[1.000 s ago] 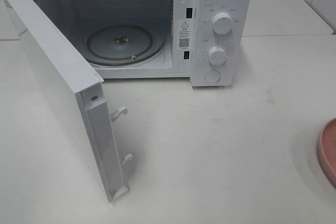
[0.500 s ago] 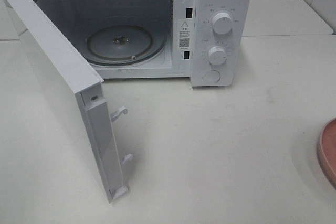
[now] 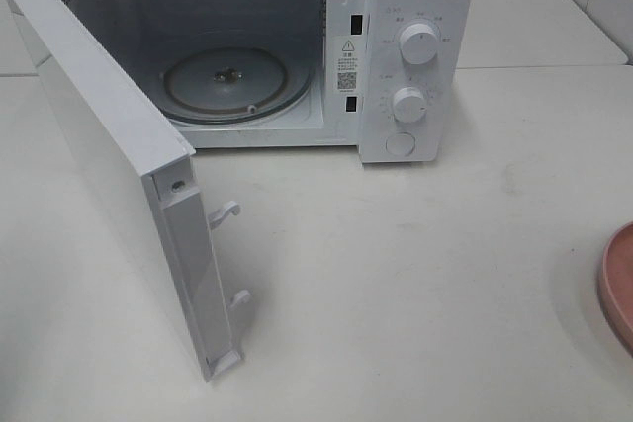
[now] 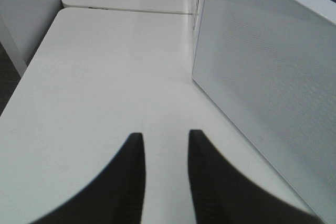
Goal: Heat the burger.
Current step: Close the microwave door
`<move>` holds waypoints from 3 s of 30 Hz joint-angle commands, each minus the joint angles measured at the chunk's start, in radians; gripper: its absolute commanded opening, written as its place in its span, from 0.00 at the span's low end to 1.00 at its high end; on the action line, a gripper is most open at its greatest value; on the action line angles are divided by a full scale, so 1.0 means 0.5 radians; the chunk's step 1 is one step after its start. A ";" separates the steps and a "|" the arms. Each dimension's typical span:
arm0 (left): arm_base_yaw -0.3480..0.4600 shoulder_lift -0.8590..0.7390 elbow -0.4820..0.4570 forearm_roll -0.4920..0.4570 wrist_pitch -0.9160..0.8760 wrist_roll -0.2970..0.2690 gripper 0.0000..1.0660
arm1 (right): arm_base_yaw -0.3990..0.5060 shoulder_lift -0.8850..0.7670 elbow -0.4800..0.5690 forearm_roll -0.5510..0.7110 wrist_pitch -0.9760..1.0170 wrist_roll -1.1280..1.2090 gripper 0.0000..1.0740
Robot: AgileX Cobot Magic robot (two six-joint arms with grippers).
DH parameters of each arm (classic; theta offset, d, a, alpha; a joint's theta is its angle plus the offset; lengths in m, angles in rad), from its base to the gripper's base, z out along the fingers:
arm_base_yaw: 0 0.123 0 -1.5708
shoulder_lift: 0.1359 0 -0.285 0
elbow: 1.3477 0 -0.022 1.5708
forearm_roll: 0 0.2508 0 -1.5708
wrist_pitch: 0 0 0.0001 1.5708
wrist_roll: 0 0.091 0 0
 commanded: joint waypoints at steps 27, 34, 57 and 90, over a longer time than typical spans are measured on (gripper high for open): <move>0.006 1.090 0.714 0.140 -2.330 0.062 0.00 | -0.018 -0.060 0.008 0.000 -0.026 -0.018 0.71; -0.074 1.510 0.664 0.388 -2.584 -0.122 0.00 | -0.018 -0.060 0.008 0.000 -0.026 -0.018 0.71; -0.720 2.330 0.536 0.430 -3.186 -0.106 0.00 | -0.018 -0.060 0.008 0.000 -0.026 -0.018 0.71; -1.522 3.008 -0.482 -0.516 -3.072 0.190 0.00 | -0.018 -0.060 0.008 0.000 -0.026 -0.018 0.71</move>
